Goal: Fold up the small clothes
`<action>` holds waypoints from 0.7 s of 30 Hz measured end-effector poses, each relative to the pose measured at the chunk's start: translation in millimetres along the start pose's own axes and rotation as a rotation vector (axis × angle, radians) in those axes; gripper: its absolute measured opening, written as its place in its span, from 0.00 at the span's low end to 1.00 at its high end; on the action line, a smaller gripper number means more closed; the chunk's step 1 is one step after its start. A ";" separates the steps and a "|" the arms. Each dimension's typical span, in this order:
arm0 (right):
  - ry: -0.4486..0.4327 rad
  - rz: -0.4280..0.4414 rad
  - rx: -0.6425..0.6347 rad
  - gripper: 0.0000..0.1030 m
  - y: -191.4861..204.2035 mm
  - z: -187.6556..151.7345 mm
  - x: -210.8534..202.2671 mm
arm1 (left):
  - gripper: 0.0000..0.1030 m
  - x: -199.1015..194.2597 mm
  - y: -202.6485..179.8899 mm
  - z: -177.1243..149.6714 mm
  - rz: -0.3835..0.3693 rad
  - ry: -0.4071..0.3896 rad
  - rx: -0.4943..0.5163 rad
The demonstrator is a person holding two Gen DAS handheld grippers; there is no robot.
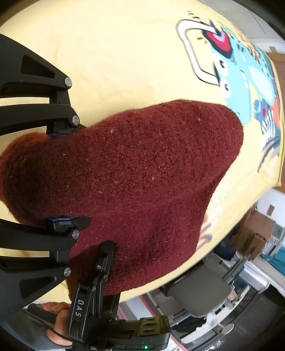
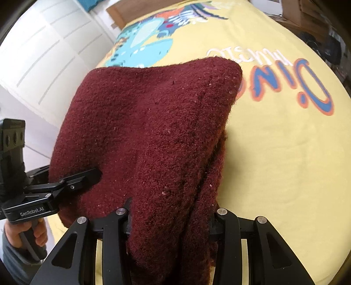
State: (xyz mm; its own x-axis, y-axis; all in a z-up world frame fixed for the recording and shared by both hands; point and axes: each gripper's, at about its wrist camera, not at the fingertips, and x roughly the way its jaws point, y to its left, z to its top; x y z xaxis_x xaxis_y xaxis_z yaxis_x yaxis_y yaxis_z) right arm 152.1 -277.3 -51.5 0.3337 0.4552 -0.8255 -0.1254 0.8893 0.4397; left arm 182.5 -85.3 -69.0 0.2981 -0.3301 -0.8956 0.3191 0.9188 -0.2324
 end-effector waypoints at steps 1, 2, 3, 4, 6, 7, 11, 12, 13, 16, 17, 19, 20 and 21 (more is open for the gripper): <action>0.010 -0.003 0.004 0.40 0.7 -2.8 9.3 | 0.43 -0.9 8.1 -3.0 0.005 0.003 -0.008; 0.023 -0.005 0.011 0.40 1.0 -6.4 20.1 | 0.44 5.9 14.1 -8.7 0.013 0.011 -0.020; 0.033 -0.009 0.018 0.40 1.2 -9.3 28.8 | 0.44 11.2 18.8 -9.5 0.019 0.023 -0.029; 0.047 -0.022 0.024 0.41 4.1 -11.3 41.4 | 0.46 18.5 20.2 -7.7 0.025 0.034 -0.035; 0.060 -0.052 0.033 0.45 1.2 -16.4 55.4 | 0.51 28.5 25.5 -15.6 0.041 0.037 -0.041; 0.059 -0.058 0.047 0.49 0.3 -15.6 60.1 | 0.56 30.1 27.2 -17.9 0.049 0.029 -0.042; 0.066 -0.084 0.058 0.66 -11.3 -12.9 59.5 | 0.66 26.5 29.4 -21.2 0.063 0.038 -0.075; 0.062 -0.096 0.046 0.68 -19.2 -15.1 54.0 | 0.67 24.2 29.1 -21.4 0.068 0.041 -0.086; 0.050 -0.113 0.034 0.73 -21.0 -13.6 47.1 | 0.71 21.6 29.9 -20.1 0.082 0.042 -0.092; 0.017 -0.144 0.017 0.76 -24.2 -11.5 25.4 | 0.75 6.2 26.5 -20.4 0.134 0.036 -0.066; 0.008 -0.153 0.010 0.76 -23.1 -19.4 10.8 | 0.76 -1.2 26.3 -21.8 0.153 0.023 -0.055; -0.013 -0.172 -0.005 0.78 -15.0 -15.9 3.2 | 0.94 -13.6 26.0 -26.0 0.177 0.000 -0.051; -0.021 -0.175 -0.010 0.79 -11.5 -18.3 -1.0 | 0.99 -21.3 26.3 -28.0 0.181 -0.014 -0.058; -0.029 -0.175 -0.016 0.80 -10.6 -21.1 -4.5 | 0.99 -26.6 28.0 -30.0 0.178 -0.031 -0.065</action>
State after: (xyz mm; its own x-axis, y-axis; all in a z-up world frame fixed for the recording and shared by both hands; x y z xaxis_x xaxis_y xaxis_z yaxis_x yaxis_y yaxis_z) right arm 132.1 -287.8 -59.9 0.3783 0.2918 -0.8785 -0.0781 0.9557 0.2838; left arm 156.6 -44.3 -63.0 0.3728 -0.1666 -0.9128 0.2002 0.9750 -0.0962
